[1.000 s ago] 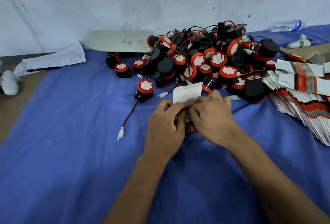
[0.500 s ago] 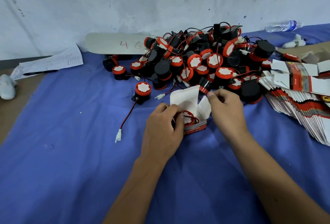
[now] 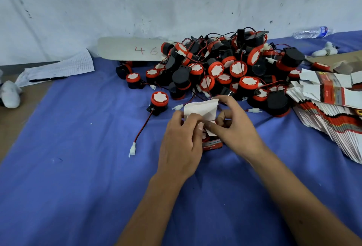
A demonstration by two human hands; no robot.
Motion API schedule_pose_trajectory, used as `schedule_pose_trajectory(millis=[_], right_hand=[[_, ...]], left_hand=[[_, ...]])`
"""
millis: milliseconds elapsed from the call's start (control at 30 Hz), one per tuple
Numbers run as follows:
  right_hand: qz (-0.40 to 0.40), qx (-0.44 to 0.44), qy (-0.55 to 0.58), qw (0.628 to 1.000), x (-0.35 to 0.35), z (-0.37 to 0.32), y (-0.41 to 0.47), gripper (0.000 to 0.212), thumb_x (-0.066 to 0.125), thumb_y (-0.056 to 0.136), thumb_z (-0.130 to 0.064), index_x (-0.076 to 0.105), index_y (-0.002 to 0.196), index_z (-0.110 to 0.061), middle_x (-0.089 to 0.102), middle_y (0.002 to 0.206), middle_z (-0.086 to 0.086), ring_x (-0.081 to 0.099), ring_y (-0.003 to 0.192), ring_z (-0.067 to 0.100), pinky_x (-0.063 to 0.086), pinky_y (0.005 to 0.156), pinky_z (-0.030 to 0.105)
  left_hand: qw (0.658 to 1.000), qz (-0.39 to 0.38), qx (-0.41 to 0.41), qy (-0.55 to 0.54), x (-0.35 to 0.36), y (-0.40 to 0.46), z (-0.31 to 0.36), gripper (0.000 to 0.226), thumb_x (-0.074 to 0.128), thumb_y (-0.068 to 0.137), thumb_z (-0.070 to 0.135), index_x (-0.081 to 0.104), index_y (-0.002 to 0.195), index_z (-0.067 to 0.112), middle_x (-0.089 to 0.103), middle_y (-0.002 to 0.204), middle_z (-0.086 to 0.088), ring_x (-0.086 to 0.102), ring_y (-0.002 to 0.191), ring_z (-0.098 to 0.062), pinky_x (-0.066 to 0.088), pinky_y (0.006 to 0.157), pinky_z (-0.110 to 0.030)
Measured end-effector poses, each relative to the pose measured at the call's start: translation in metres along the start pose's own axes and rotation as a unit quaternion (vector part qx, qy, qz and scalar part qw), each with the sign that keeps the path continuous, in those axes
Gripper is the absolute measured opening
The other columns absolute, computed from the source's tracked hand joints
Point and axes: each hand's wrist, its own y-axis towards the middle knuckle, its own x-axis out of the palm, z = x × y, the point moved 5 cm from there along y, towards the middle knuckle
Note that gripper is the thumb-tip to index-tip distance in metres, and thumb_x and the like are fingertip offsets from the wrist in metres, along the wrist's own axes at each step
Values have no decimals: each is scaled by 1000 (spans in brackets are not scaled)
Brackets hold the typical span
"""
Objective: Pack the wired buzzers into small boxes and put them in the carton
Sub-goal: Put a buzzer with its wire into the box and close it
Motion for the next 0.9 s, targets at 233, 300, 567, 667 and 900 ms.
schedule_pose_trajectory(millis=[233,300,567,667,900], right_hand=[[12,-56,-59,997,6,-4,-1,34,77,89,-15,60,110,-35,47,66,-3,47,59,14,49,60,44],[13,-53,-55,997,7,-5,-2,27,75,90,-14,61,102,-33,47,64,-5,47,60,16,50,62,48],[-29,-49,-25,998,10,-10,-6,17,65,96,-19,70,99,-35,58,74,4,57,75,28,53,70,51],[-64,-50,-4,997,14,-11,-6,19,65,97,-14,72,103,-30,69,88,-5,65,86,16,54,74,33],[-81,-53,1,995,20,-16,-8,32,63,94,4,76,109,-21,73,95,-7,65,91,7,50,79,15]], left_hand=[[978,106,-56,-172,-20,1,-11,17,49,101,28,42,117,28,59,108,19,64,95,-9,49,70,-17],[967,101,-98,-212,-17,2,-16,20,53,98,28,42,115,32,61,109,24,65,102,-5,51,75,-16],[955,43,-168,-242,-5,1,-23,33,84,85,17,58,100,29,70,97,18,68,92,-1,54,70,-15],[931,45,-216,-289,-3,2,-30,31,84,84,9,61,98,25,72,92,9,68,81,-1,54,64,-16],[900,40,-249,-356,6,2,-35,27,74,86,-8,65,93,16,74,99,-8,71,91,-25,61,73,-31]])
